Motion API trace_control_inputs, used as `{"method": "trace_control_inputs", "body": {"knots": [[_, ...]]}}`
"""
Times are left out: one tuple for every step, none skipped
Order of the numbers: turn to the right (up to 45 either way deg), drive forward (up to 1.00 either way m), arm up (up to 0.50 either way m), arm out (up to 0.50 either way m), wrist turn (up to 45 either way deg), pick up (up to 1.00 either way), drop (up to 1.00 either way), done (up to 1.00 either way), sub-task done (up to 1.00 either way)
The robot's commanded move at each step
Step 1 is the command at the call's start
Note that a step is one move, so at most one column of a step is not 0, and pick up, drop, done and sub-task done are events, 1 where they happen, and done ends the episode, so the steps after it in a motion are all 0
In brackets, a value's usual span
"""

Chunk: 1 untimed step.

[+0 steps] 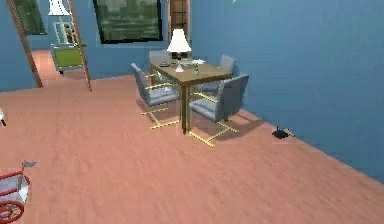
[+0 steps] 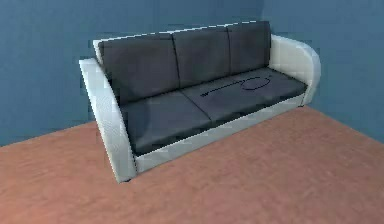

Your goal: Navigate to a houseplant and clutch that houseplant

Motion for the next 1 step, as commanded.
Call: {"method": "trace_control_inputs", "body": {"knots": [[-3.0, 0.00, 0.00, 0.00, 0.0, 0.00, 0.00, 0.00, 0.00]]}}
